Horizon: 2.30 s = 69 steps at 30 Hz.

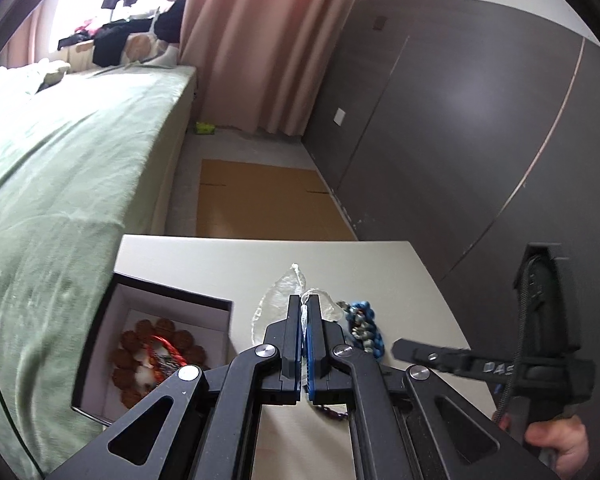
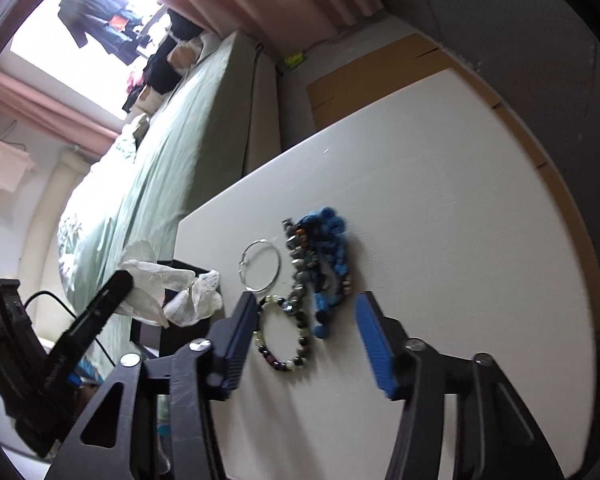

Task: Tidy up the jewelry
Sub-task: 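Carry the plastic bag toward box with left gripper while right gripper grasps dark beads, then open left gripper to drop bag in box while right gripper drops dark bead bracelet in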

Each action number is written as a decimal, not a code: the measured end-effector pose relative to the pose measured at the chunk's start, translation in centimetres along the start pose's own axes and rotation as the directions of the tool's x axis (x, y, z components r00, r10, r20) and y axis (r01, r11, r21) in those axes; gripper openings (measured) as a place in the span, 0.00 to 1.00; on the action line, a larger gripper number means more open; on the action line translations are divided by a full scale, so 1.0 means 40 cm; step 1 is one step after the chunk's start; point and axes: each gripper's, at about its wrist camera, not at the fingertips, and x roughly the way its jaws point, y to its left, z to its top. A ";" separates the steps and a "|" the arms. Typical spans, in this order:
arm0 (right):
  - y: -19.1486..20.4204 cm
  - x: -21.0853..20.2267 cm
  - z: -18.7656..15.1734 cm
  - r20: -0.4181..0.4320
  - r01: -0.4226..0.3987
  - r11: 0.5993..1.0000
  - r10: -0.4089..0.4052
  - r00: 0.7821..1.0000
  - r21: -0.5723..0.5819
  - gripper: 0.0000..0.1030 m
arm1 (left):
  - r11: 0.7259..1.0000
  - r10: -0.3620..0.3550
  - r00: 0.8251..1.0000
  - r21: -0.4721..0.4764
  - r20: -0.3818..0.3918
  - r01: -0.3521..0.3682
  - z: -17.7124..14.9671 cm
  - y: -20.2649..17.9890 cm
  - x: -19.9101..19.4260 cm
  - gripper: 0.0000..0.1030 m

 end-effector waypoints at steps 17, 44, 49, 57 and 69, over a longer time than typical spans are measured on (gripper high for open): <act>0.052 0.094 0.019 0.006 0.060 0.998 -0.059 0.998 -0.036 0.11 | 0.995 0.062 0.997 -0.076 0.050 -0.059 0.018 0.125 -0.105 0.01; 0.201 -0.054 -0.041 0.132 -0.137 0.973 0.163 0.978 -0.184 0.11 | 0.978 0.065 0.996 -0.197 -0.060 -0.075 -0.015 0.210 -0.078 0.67; 0.259 -0.040 -0.056 0.115 -0.215 0.952 0.244 0.963 -0.219 0.11 | 0.970 0.074 0.997 -0.232 -0.014 -0.075 0.002 0.245 -0.122 0.67; 0.371 0.001 -0.084 0.054 -0.354 0.892 0.383 0.922 -0.281 0.11 | 0.929 0.142 0.987 -0.355 0.080 -0.105 0.019 0.362 -0.217 0.67; 0.372 0.223 -0.081 -0.111 -0.295 0.943 0.280 0.954 -0.156 0.14 | 0.913 0.144 0.985 -0.396 0.092 -0.097 0.024 0.414 -0.232 0.67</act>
